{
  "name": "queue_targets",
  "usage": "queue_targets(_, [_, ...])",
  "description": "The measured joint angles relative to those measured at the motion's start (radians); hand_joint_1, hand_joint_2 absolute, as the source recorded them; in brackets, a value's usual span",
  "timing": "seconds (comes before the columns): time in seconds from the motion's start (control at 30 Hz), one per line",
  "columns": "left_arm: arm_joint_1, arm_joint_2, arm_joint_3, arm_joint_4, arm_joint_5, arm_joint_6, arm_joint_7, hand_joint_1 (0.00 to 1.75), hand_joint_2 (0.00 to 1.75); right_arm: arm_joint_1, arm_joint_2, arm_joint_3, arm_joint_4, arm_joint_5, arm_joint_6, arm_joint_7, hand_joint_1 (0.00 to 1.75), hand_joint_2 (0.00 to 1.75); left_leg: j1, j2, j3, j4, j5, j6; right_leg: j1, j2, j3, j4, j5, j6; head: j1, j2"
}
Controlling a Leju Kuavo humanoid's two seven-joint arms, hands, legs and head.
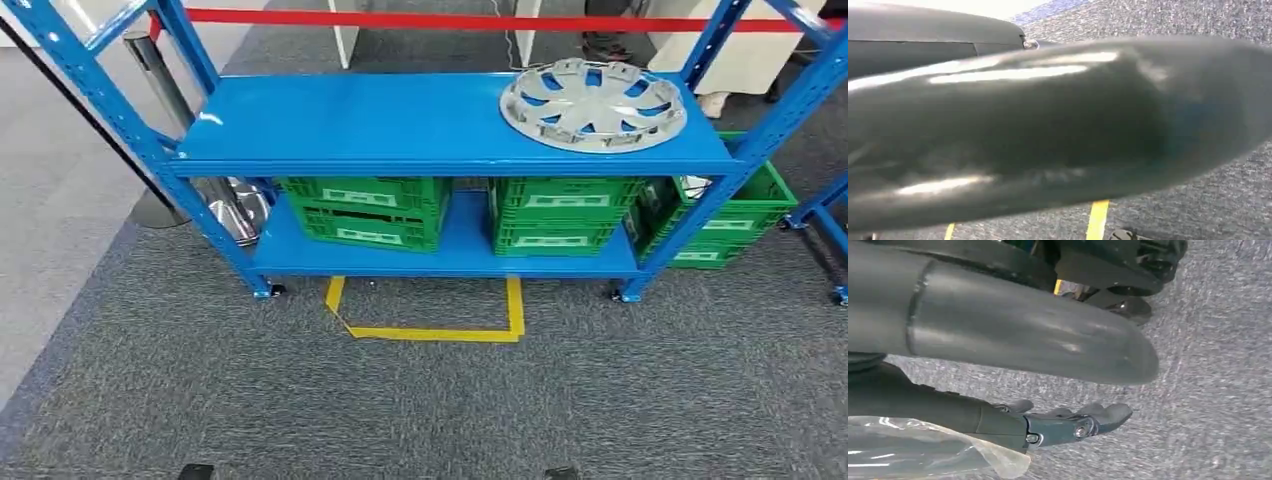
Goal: Take the parts from the cabinet and place them on the table.
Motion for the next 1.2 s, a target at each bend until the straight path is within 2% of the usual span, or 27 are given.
queue_targets(0.07, [0.0,0.002,0.0,0.0,0.0,0.0,-0.005,0.0,0.0,0.0,0.002,-0.001,0.0,0.003,-0.001,-0.004,0.0,0.0,0.001,0.007,-0.009,0.029,-0.018,-0.011,-0.004,-0.003,0.009,-0.003,-0.001,-0.008,-0.008,0.0])
queue_targets(0.13, [-0.002,0.002,0.0,0.0,-0.005,-0.003,-0.006,0.0,0.0,-0.001,0.002,-0.001,0.0,0.006,-0.002,-0.012,0.0,0.0,0.003,0.008,-0.09,0.195,-0.095,-0.019,-0.002,-0.009,0.019,-0.003,-0.011,-0.019,-0.01,0.0])
queue_targets(0.17, [-0.001,0.002,0.0,0.0,-0.008,-0.003,-0.006,0.0,0.0,0.0,0.002,-0.001,0.0,0.006,-0.004,-0.015,0.0,0.0,0.003,0.008,-0.131,0.272,-0.121,-0.02,-0.002,-0.009,0.023,-0.003,-0.015,-0.02,-0.01,0.0])
queue_targets(0.2, [0.001,0.002,0.0,0.0,-0.01,-0.003,-0.005,0.0,0.0,0.0,0.002,-0.002,0.0,0.005,-0.006,-0.017,0.0,0.0,0.003,0.008,-0.159,0.32,-0.126,-0.019,-0.002,-0.009,0.029,-0.003,-0.02,-0.02,-0.01,0.0])
queue_targets(0.23, [0.004,0.002,0.0,0.0,-0.011,-0.003,-0.005,0.0,0.0,0.0,0.001,-0.002,0.0,0.005,-0.006,-0.02,0.0,0.0,0.003,0.008,-0.164,0.315,-0.102,-0.017,-0.002,-0.008,0.036,-0.003,-0.026,-0.019,-0.01,0.0])
queue_targets(0.27, [0.004,0.002,0.0,0.0,-0.013,-0.003,-0.002,0.0,0.0,0.0,0.002,-0.003,0.0,0.005,-0.008,-0.023,0.0,0.0,0.003,0.008,-0.149,0.268,-0.058,-0.012,-0.002,-0.008,0.046,-0.003,-0.033,-0.017,-0.011,0.0])
queue_targets(0.33, [0.004,0.002,0.0,0.0,-0.015,-0.003,-0.001,0.0,0.0,0.0,0.002,-0.003,0.0,0.006,-0.008,-0.024,0.0,0.0,0.0,0.009,-0.084,0.101,0.048,0.002,-0.001,-0.009,0.069,-0.004,-0.049,-0.011,-0.01,0.0])
queue_targets(0.37, [0.004,0.003,0.0,0.0,-0.016,-0.003,-0.001,0.0,0.0,0.001,0.003,-0.003,0.0,0.007,-0.009,-0.024,0.0,0.0,-0.004,0.011,-0.061,0.06,0.053,0.01,-0.003,-0.01,0.06,-0.007,-0.057,-0.008,-0.01,0.0])
queue_targets(0.4, [0.003,0.003,0.0,0.0,-0.017,-0.003,-0.001,0.0,0.0,-0.002,0.004,-0.003,0.001,0.008,-0.01,-0.024,0.0,0.0,-0.011,0.013,-0.05,0.039,0.038,0.016,0.003,-0.01,0.068,-0.006,-0.064,0.001,-0.007,0.0])
queue_targets(0.43, [0.0,0.004,0.0,0.0,-0.018,-0.003,-0.001,0.0,0.0,-0.003,0.004,-0.003,0.001,0.008,-0.01,-0.024,0.0,0.0,-0.011,0.014,-0.044,0.026,0.022,0.018,0.001,-0.013,0.066,-0.012,-0.064,0.004,-0.009,0.0])
queue_targets(0.47, [0.0,0.005,0.0,0.0,-0.018,-0.003,-0.001,0.0,0.0,-0.004,0.004,-0.003,0.001,0.007,-0.01,-0.023,0.0,0.0,-0.012,0.012,-0.046,0.018,0.021,0.022,0.002,-0.015,0.092,-0.013,-0.058,0.01,-0.006,0.0])
queue_targets(0.53, [0.005,0.004,0.0,0.0,-0.018,-0.003,-0.001,0.0,0.0,-0.005,0.005,-0.004,0.001,0.007,-0.009,-0.022,0.0,0.0,-0.005,0.007,-0.021,0.002,0.02,0.029,0.002,-0.017,0.089,-0.009,-0.059,0.02,-0.007,0.0])
queue_targets(0.57, [0.006,0.003,0.0,0.0,-0.018,-0.003,-0.001,0.0,0.0,-0.006,0.004,-0.004,0.001,0.007,-0.009,-0.023,0.0,0.0,-0.004,0.01,-0.007,-0.005,0.014,0.038,0.001,-0.011,0.078,0.023,-0.066,0.023,-0.004,0.0])
queue_targets(0.6, [0.004,0.004,0.0,0.0,-0.018,-0.003,-0.001,0.0,0.0,-0.009,0.005,-0.004,0.001,0.007,-0.009,-0.023,0.0,0.0,-0.004,0.009,-0.002,-0.006,0.009,0.045,0.001,-0.008,0.047,0.076,-0.091,0.027,-0.002,0.0])
queue_targets(0.67, [0.0,0.004,0.0,0.0,-0.018,-0.003,-0.001,0.0,0.0,-0.01,0.004,-0.003,0.001,0.007,-0.009,-0.023,0.0,0.0,-0.006,0.009,0.004,-0.006,-0.001,0.05,0.001,-0.007,-0.053,0.22,-0.153,0.032,0.0,0.0])
queue_targets(0.7, [0.001,0.004,0.0,0.0,-0.018,-0.003,-0.001,0.0,0.0,-0.009,0.004,-0.004,0.001,0.007,-0.009,-0.022,0.0,0.0,-0.007,0.008,0.01,-0.006,-0.008,0.051,0.001,-0.007,-0.096,0.271,-0.164,0.033,-0.001,0.0])
queue_targets(0.73, [0.003,0.004,0.0,0.0,-0.018,-0.003,-0.001,0.0,0.0,-0.006,0.004,-0.004,0.001,0.007,-0.009,-0.021,0.0,0.0,-0.007,0.007,0.02,-0.005,-0.016,0.05,0.001,-0.007,-0.118,0.277,-0.146,0.034,0.0,0.0])
queue_targets(0.77, [0.005,0.003,0.0,0.0,-0.018,-0.003,-0.001,0.0,0.0,-0.003,0.004,-0.004,0.001,0.006,-0.009,-0.021,0.0,0.0,-0.007,0.006,0.032,-0.005,-0.024,0.049,0.001,-0.007,-0.118,0.243,-0.103,0.033,0.0,0.0])
queue_targets(0.83, [0.005,0.003,0.0,0.0,-0.019,-0.003,-0.001,0.0,0.0,-0.002,0.004,-0.004,0.001,0.007,-0.009,-0.021,0.0,0.0,-0.007,0.004,0.064,-0.005,-0.045,0.044,0.001,-0.007,-0.072,0.083,0.029,0.028,0.0,0.0])
queue_targets(0.87, [0.005,0.003,0.0,0.0,-0.019,-0.004,-0.001,0.0,0.0,0.0,0.004,-0.004,0.001,0.007,-0.008,-0.019,0.0,0.0,-0.005,0.004,0.068,-0.009,-0.055,0.039,0.002,-0.005,-0.055,0.046,0.047,0.025,0.0,0.0])
queue_targets(0.9, [0.0,0.003,0.0,0.0,-0.019,-0.005,-0.001,0.0,0.0,-0.001,0.004,-0.004,0.001,0.008,-0.008,-0.016,0.0,0.0,-0.007,0.003,0.073,-0.005,-0.057,0.034,0.009,-0.007,-0.068,0.04,0.01,0.022,-0.002,0.0])
queue_targets(0.93, [-0.003,0.004,0.0,0.0,-0.021,-0.006,-0.001,0.0,0.0,-0.003,0.004,-0.004,0.001,0.009,-0.007,-0.012,0.0,0.0,-0.007,0.004,0.068,-0.004,-0.064,0.025,0.011,-0.007,-0.048,0.02,0.014,0.012,0.002,0.0])
queue_targets(0.97, [-0.002,0.004,0.0,0.0,-0.022,-0.006,0.002,0.0,0.0,-0.002,0.004,-0.004,0.001,0.01,-0.003,-0.007,0.0,0.0,-0.006,0.004,0.075,-0.008,-0.067,0.02,0.011,-0.007,-0.052,0.014,0.027,0.004,0.0,0.0])
queue_targets(1.07, [-0.002,0.005,0.0,0.0,-0.023,-0.006,0.007,0.0,0.0,0.001,0.004,-0.005,0.001,0.009,0.002,0.004,0.0,0.0,-0.006,0.005,0.087,0.021,-0.078,0.005,0.001,-0.007,-0.013,0.0,0.015,-0.01,-0.001,0.0])
queue_targets(1.1, [-0.004,0.005,0.0,0.0,-0.025,-0.006,0.006,0.0,0.0,-0.001,0.004,-0.006,0.001,0.008,0.003,0.009,0.0,0.0,-0.004,0.007,0.065,0.066,-0.097,-0.001,0.0,-0.008,-0.001,-0.004,0.009,-0.017,-0.01,0.0])
queue_targets(1.17, [-0.007,0.01,0.0,0.0,-0.029,-0.006,0.007,0.0,0.0,-0.006,0.004,-0.006,0.001,0.005,0.008,0.015,0.0,0.0,0.003,0.007,-0.022,0.206,-0.153,-0.013,0.0,-0.008,0.012,-0.004,-0.006,-0.018,-0.009,0.0])
queue_targets(1.2, [-0.007,0.01,0.0,0.0,-0.031,-0.006,0.007,0.0,0.0,-0.005,0.004,-0.006,0.001,0.004,0.008,0.015,0.0,0.0,0.004,0.007,-0.051,0.248,-0.168,-0.016,0.0,-0.008,0.018,-0.004,-0.011,-0.018,-0.008,0.0])
